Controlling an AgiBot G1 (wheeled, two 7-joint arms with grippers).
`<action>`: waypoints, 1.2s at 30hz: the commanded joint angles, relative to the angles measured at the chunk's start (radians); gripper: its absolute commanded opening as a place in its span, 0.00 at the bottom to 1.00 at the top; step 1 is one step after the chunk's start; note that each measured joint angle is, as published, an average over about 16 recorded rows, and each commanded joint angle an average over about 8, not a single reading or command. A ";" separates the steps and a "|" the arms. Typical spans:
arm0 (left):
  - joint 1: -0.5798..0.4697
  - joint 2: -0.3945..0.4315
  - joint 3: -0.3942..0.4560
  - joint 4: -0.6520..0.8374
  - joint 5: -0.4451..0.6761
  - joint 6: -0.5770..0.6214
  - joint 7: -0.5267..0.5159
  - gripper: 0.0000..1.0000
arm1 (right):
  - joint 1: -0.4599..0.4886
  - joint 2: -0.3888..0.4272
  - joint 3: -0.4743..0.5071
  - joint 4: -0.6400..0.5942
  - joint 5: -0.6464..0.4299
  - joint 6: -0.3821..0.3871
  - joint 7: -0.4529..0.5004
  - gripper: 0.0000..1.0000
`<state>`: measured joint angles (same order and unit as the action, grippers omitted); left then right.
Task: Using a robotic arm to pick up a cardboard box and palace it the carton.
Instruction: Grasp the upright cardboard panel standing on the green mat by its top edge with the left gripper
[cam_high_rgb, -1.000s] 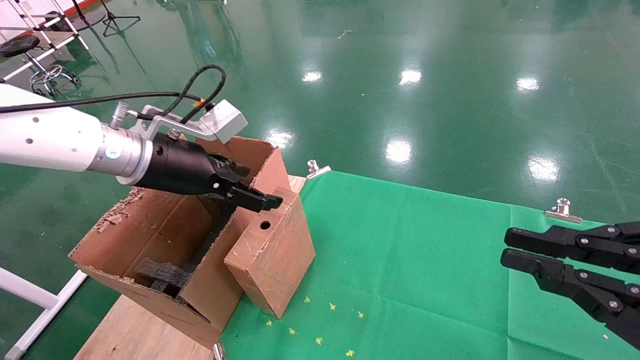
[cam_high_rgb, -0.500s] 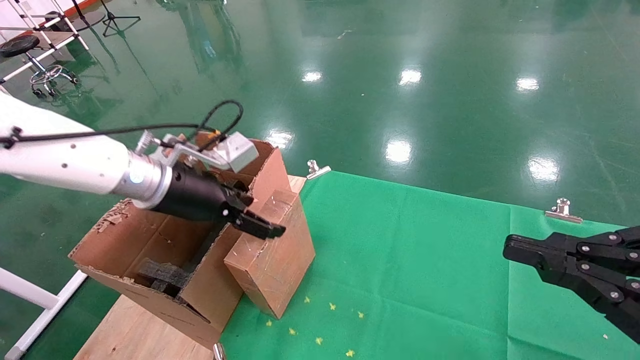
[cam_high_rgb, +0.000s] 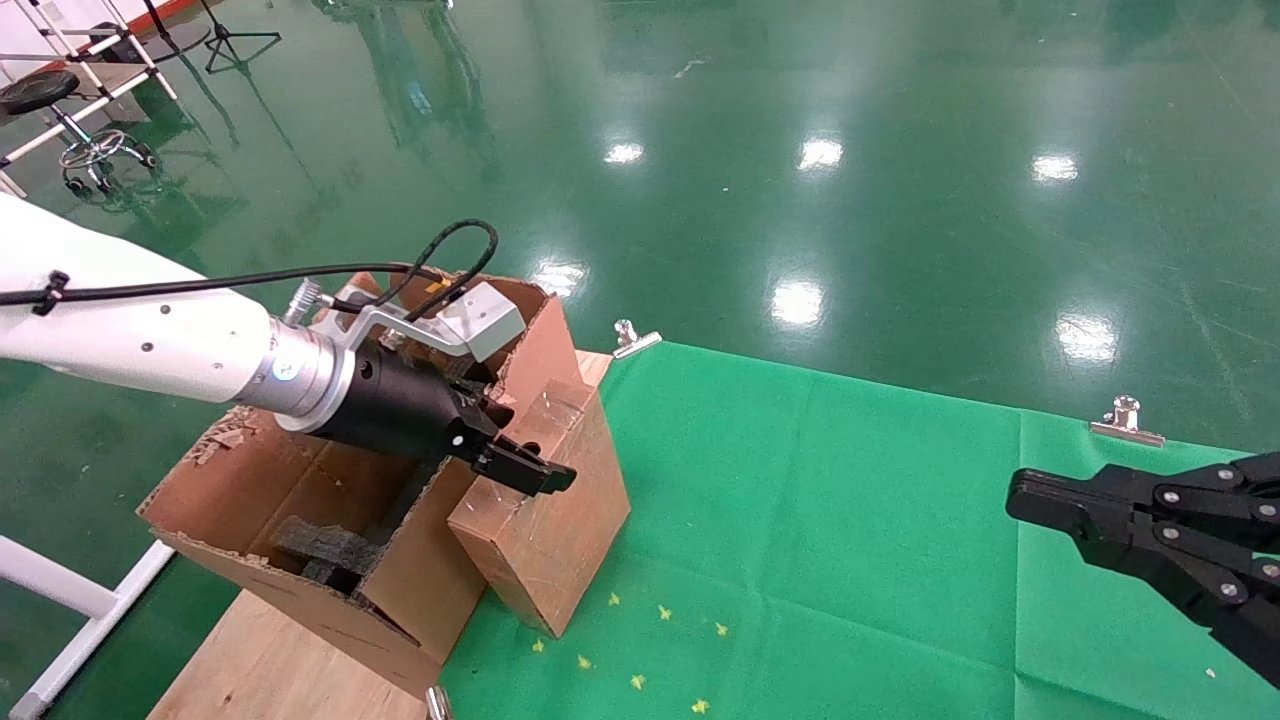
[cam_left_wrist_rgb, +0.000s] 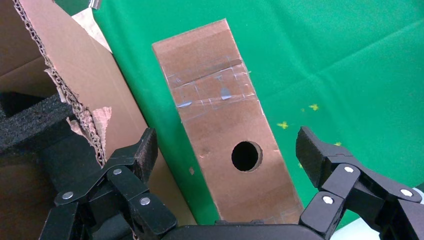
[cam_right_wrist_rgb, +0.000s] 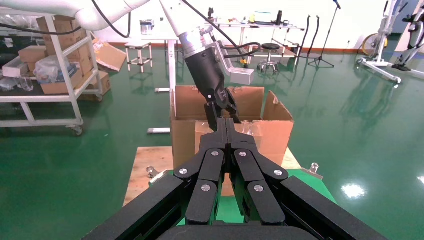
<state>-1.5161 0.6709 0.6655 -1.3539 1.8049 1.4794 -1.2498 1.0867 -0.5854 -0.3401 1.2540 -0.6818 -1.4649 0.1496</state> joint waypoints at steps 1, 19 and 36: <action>0.000 0.001 0.001 0.000 0.001 0.000 0.001 0.43 | 0.000 0.000 0.000 0.000 0.000 0.000 0.000 0.99; 0.000 -0.001 -0.002 0.001 -0.003 0.001 -0.003 0.00 | 0.000 0.000 0.000 0.000 0.000 0.000 0.000 1.00; -0.020 -0.003 -0.004 0.023 -0.008 0.007 0.038 0.00 | 0.000 0.000 0.000 0.000 0.000 0.000 0.000 1.00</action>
<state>-1.5485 0.6612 0.6511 -1.3261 1.7831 1.4885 -1.2080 1.0868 -0.5854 -0.3401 1.2539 -0.6817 -1.4650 0.1496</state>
